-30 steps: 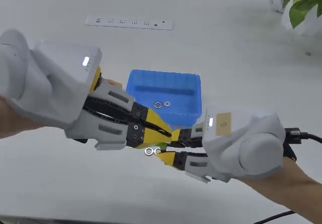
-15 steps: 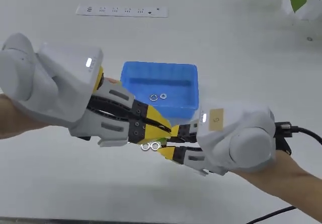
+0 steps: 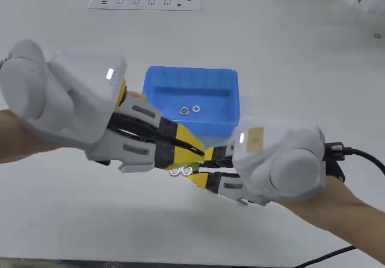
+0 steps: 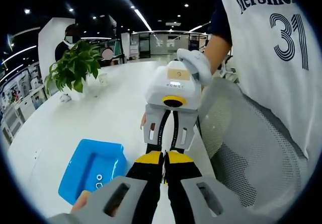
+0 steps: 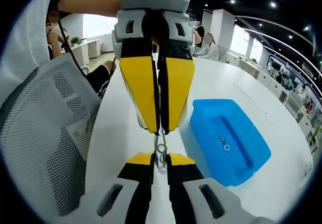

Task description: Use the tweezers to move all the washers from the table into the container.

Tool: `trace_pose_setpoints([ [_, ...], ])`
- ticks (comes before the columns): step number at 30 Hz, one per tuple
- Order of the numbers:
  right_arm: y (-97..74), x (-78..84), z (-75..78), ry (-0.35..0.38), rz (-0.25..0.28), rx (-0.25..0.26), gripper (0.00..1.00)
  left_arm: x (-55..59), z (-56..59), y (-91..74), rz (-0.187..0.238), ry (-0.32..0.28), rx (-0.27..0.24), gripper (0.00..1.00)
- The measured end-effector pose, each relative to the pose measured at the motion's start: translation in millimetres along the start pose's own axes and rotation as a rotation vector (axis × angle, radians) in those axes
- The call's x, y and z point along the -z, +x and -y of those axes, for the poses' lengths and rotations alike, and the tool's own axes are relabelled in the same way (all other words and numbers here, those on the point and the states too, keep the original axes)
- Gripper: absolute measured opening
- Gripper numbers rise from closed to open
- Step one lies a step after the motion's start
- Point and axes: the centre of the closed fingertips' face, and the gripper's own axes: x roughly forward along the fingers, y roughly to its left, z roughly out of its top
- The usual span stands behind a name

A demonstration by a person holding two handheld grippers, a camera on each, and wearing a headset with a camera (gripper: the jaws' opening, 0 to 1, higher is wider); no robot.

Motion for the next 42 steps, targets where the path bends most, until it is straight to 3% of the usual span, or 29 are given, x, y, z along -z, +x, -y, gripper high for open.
trace_pose_setpoints([
  [28,8.1,10.4,-0.3,0.039,-0.011,-0.026,0.11,10.6,-2.8,7.1,-0.018,-0.017,0.016,0.05],
  [42,7.5,7.6,-0.3,0.063,0.006,-0.037,0.12,9.6,-3.3,7.7,-0.005,-0.021,0.011,0.05],
])
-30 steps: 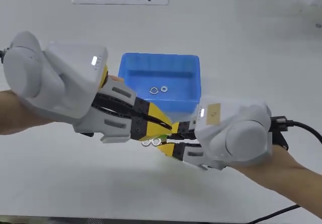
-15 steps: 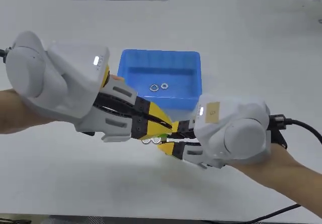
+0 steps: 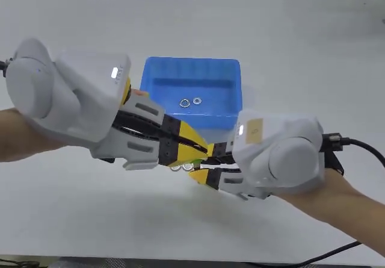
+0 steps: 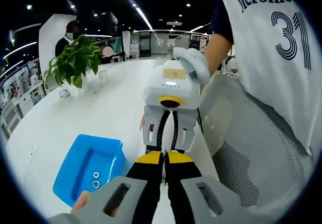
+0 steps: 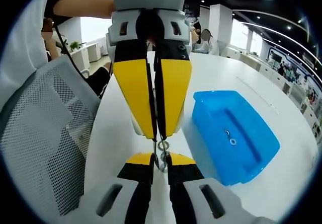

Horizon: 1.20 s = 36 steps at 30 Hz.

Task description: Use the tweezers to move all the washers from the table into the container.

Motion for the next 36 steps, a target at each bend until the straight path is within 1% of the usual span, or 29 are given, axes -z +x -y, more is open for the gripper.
trace_pose_setpoints([
  [2,-1.0,-2.4,0.4,0.002,0.014,0.001,0.12,-0.1,-0.6,0.3,0.003,-0.003,-0.002,0.05],
  [4,-0.5,-2.1,0.1,-0.017,0.013,0.002,0.11,-0.1,-1.0,0.7,0.004,-0.007,-0.001,0.05],
  [14,0.7,-3.0,0.4,-0.022,0.014,0.015,0.10,0.2,-1.0,-0.2,0.002,-0.020,0.000,0.05],
  [18,1.2,-5.4,-1.0,-0.032,0.021,0.015,0.10,1.2,0.6,-4.8,-0.004,-0.027,-0.007,0.05],
  [23,-0.5,-14.6,-3.6,-0.045,0.041,0.012,0.10,-3.2,1.6,-12.9,-0.001,-0.038,-0.011,0.05],
  [26,-2.7,-22.3,-4.3,-0.058,0.051,0.005,0.10,-7.2,1.4,-17.3,-0.004,-0.044,-0.014,0.05],
  [28,-5.2,-27.4,-3.8,-0.063,0.064,0.006,0.10,-12.8,1.4,-21.6,-0.003,-0.043,-0.018,0.05],
  [31,-11.0,-38.9,-0.3,-0.080,0.079,0.021,0.10,-22.4,0.2,-29.1,0.000,-0.006,-0.037,0.05],
  [32,-11.8,-40.3,0.2,-0.082,0.080,0.022,0.10,-24.8,0.2,-31.2,0.002,0.002,-0.041,0.05],
  [36,-20.2,-58.2,3.6,-0.121,0.095,0.035,0.10,-37.3,-1.7,-44.1,0.009,0.025,-0.047,0.05],
])
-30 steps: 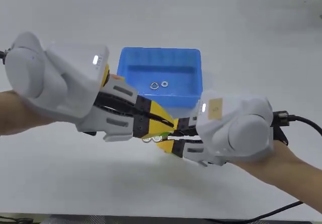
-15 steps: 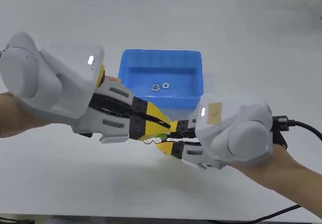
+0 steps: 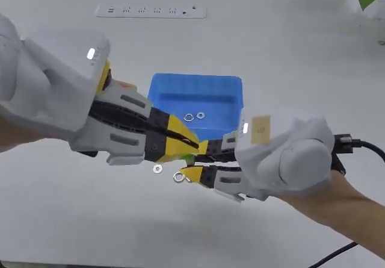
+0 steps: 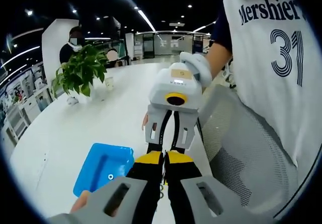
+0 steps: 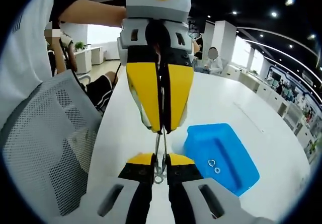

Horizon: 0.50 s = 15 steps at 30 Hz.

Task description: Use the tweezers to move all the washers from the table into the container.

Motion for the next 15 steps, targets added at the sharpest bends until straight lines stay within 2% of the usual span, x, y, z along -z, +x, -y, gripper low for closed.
trace_pose_setpoints([
  [3,-3.1,-10.6,7.7,-0.031,0.006,0.016,0.10,-7.4,-3.6,-6.2,0.005,0.021,-0.010,0.05],
  [9,-5.6,-25.0,28.4,-0.074,0.009,0.050,0.10,-20.2,-20.0,-16.6,0.004,0.076,-0.031,0.05],
  [15,-7.0,-34.1,59.9,-0.091,0.023,0.089,0.10,-30.8,-46.0,-19.7,-0.009,0.132,-0.028,0.05],
])
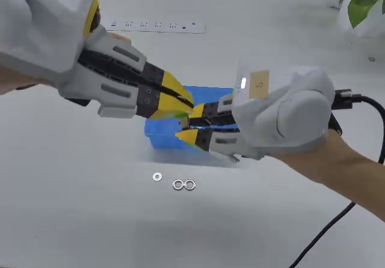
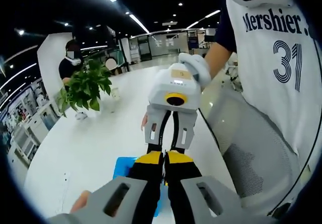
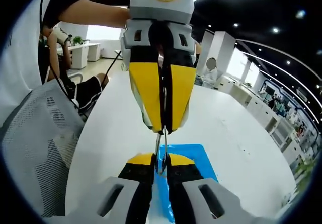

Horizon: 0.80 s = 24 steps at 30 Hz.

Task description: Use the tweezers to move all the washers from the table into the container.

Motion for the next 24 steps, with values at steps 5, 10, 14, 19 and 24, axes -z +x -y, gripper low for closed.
trace_pose_setpoints([
  [5,2.7,7.3,25.7,0.002,-0.008,0.032,0.10,3.4,-25.5,6.2,0.013,0.001,-0.016,0.05],
  [10,11.7,24.0,40.8,0.012,-0.028,0.037,0.10,15.1,-41.1,16.9,0.009,-0.006,-0.021,0.05],
  [14,20.9,37.1,43.7,0.020,-0.045,0.021,0.10,29.6,-48.1,25.9,-0.002,-0.023,-0.012,0.05],
  [19,34.0,54.6,47.1,0.042,-0.077,0.002,0.10,52.0,-60.8,34.8,0.012,-0.095,-0.014,0.05],
  [24,44.4,69.3,45.8,0.071,-0.098,-0.021,0.10,66.1,-64.0,42.0,0.009,-0.122,-0.007,0.05],
])
